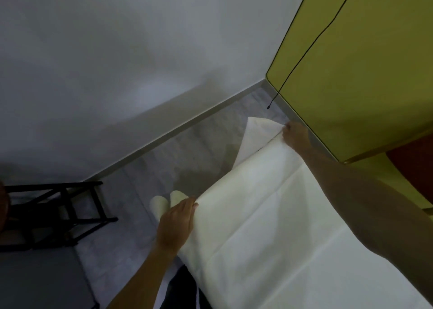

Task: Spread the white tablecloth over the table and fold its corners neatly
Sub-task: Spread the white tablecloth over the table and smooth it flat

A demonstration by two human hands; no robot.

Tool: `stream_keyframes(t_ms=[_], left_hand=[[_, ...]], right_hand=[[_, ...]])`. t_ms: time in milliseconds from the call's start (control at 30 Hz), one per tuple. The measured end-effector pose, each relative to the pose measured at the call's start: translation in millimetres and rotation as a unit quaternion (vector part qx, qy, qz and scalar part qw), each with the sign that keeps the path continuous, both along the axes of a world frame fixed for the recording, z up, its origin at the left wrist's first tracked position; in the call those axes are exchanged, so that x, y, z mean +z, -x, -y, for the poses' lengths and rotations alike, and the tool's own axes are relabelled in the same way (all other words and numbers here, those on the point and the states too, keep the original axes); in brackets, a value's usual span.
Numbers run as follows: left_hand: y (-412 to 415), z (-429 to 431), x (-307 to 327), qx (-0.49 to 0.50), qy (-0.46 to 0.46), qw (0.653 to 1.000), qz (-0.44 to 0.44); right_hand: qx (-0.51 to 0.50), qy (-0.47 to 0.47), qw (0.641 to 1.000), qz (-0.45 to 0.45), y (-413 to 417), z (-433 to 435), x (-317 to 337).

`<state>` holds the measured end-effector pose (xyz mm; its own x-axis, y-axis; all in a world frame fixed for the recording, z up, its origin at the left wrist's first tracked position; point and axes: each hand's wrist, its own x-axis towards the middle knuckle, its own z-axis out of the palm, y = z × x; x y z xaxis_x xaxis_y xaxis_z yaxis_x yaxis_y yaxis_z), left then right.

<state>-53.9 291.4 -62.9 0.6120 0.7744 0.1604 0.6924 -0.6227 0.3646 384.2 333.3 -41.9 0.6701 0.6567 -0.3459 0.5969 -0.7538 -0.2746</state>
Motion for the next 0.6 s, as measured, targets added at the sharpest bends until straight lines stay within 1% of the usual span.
stream_keyframes(t_ms=[67,167,267,333,400,467,533,600], left_hand=[[-0.1,-5.4,1.4,-0.004,-0.012,1.000,-0.006],[2.1,-19.9,2.7,-0.004,-0.031,0.999,-0.011],[1.4,-39.7,8.0,0.017,-0.049,0.999,-0.007],[0.9,-52.0,10.3,0.029,-0.067,0.997,-0.021],[2.2,-57.7,11.3,0.041,-0.041,0.998,-0.034],[5.4,-54.8,10.7,0.042,-0.003,0.998,-0.038],[9.4,-43.7,9.4,0.026,0.023,0.999,-0.035],[10.8,-29.2,10.0,0.004,0.045,0.999,-0.020]], right_hand=[[-0.002,-0.007,1.000,0.026,3.5,-9.8,4.3],[-0.026,-0.032,0.998,0.041,6.6,-27.4,8.5],[-0.016,-0.074,0.996,0.042,11.5,-46.1,11.9],[-0.005,-0.086,0.996,0.028,12.0,-56.1,9.5],[0.014,-0.048,0.999,0.002,6.8,-58.4,-2.2],[0.033,-0.005,0.999,0.003,7.1,-50.5,-10.2],[0.019,-0.030,0.999,-0.002,14.4,-35.1,-7.4],[0.011,-0.059,0.998,0.016,19.7,-18.7,-2.1]])
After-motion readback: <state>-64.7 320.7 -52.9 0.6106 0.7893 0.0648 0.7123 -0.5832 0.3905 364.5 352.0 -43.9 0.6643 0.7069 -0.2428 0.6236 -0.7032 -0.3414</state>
